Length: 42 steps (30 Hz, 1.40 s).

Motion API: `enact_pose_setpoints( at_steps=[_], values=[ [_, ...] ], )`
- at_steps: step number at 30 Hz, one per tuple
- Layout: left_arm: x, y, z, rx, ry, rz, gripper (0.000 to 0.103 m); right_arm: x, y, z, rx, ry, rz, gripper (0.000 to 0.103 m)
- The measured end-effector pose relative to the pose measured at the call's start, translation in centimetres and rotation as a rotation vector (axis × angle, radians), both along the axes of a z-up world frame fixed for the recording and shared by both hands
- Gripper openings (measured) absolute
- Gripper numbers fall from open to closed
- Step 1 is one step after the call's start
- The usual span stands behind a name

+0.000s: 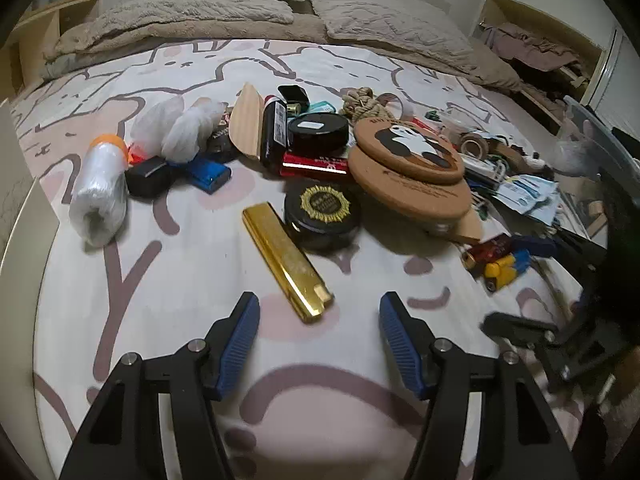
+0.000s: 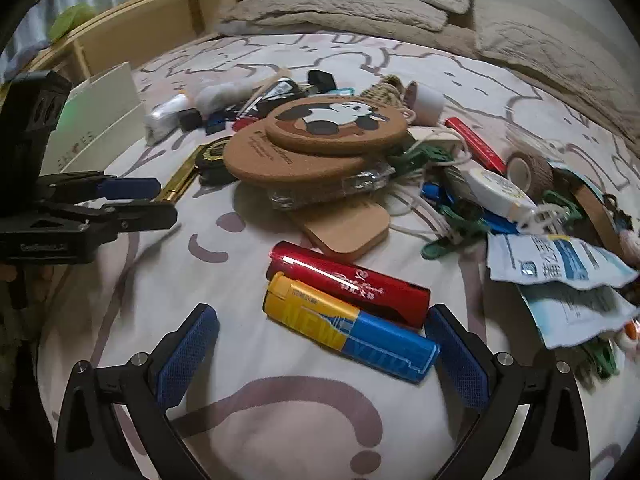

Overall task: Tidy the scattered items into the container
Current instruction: 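Close the right tool on the yellow-and-blue NEW YORK lighter while the left tool hovers over the gold case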

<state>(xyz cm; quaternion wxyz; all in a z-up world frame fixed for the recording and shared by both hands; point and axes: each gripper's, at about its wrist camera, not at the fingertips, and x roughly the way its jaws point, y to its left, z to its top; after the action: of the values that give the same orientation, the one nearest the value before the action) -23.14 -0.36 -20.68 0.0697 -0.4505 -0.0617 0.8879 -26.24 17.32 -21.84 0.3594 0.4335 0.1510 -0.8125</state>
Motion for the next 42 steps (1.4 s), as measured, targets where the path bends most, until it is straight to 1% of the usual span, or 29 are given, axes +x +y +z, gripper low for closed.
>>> enact_pose_setpoints(
  at_steps=[3, 4, 5, 8, 9, 11, 16, 20, 22, 28, 29, 31, 32, 33, 35, 36, 40, 42],
  values=[
    [-0.6, 0.0, -0.1, -0.004, -0.002, 0.002, 0.062, 0.2, 0.3, 0.0, 0.001, -0.004, -0.053, 0.103],
    [-0.8, 0.1, -0.2, -0.011, -0.002, -0.001, 0.060, 0.1, 0.6, 0.1, -0.013, -0.016, -0.073, 0.103],
    [-0.8, 0.2, -0.2, -0.020, -0.002, -0.004, 0.050, 0.0, 0.9, 0.1, -0.031, -0.032, -0.095, 0.103],
    [-0.8, 0.2, -0.2, -0.024, -0.002, -0.013, 0.034, -0.5, 2.0, 0.3, -0.126, -0.100, -0.176, 0.103],
    [-0.8, 0.2, -0.2, -0.021, -0.003, -0.019, 0.034, -0.6, 2.2, 0.3, -0.150, -0.112, -0.196, 0.103],
    [-0.6, 0.4, -0.1, -0.025, -0.005, -0.032, 0.032, -0.7, 2.2, 0.3, -0.160, -0.117, -0.213, 0.103],
    [0.7, 1.6, 0.0, -0.040, -0.009, -0.082, 0.032, -0.3, 0.9, -0.2, -0.087, -0.070, -0.222, 0.103],
    [1.9, 2.2, 0.1, -0.032, -0.017, -0.118, 0.031, -0.2, 0.3, -0.5, -0.033, -0.039, -0.226, 0.103],
    [2.7, 2.6, 0.1, -0.031, -0.023, -0.148, 0.025, -0.2, 0.4, -0.6, -0.038, -0.039, -0.231, 0.103],
    [4.4, 4.2, 0.7, -0.009, -0.033, -0.234, 0.025, -0.1, 0.9, -0.5, -0.054, -0.028, -0.264, 0.103],
    [4.5, 4.3, 0.8, -0.008, -0.028, -0.234, 0.025, -0.1, 0.9, -0.5, -0.054, -0.024, -0.268, 0.102],
    [4.4, 4.2, 0.9, -0.010, -0.012, -0.203, 0.025, 0.0, 1.0, -0.6, -0.056, -0.017, -0.278, 0.100],
    [4.3, 4.1, 0.9, -0.009, -0.008, -0.186, 0.026, 0.0, 1.0, -0.6, -0.055, -0.013, -0.284, 0.097],
    [4.0, 3.8, 0.8, -0.007, -0.008, -0.167, 0.029, 0.0, 1.1, -0.5, -0.056, -0.010, -0.291, 0.096],
    [3.5, 3.1, 0.7, -0.004, -0.010, -0.110, 0.057, 0.0, 1.2, -0.5, -0.050, 0.000, -0.305, 0.089],
    [3.4, 2.8, 0.8, 0.002, -0.006, -0.090, 0.061, 0.0, 1.2, -0.5, -0.045, 0.008, -0.312, 0.089],
    [2.8, 2.0, 0.9, 0.029, 0.002, -0.038, 0.063, 0.4, 1.3, -0.3, -0.042, 0.026, -0.323, 0.082],
    [2.2, 2.0, 0.8, 0.029, 0.002, -0.023, 0.063, 0.7, 1.6, -0.2, -0.050, 0.023, -0.331, 0.082]
  ],
)
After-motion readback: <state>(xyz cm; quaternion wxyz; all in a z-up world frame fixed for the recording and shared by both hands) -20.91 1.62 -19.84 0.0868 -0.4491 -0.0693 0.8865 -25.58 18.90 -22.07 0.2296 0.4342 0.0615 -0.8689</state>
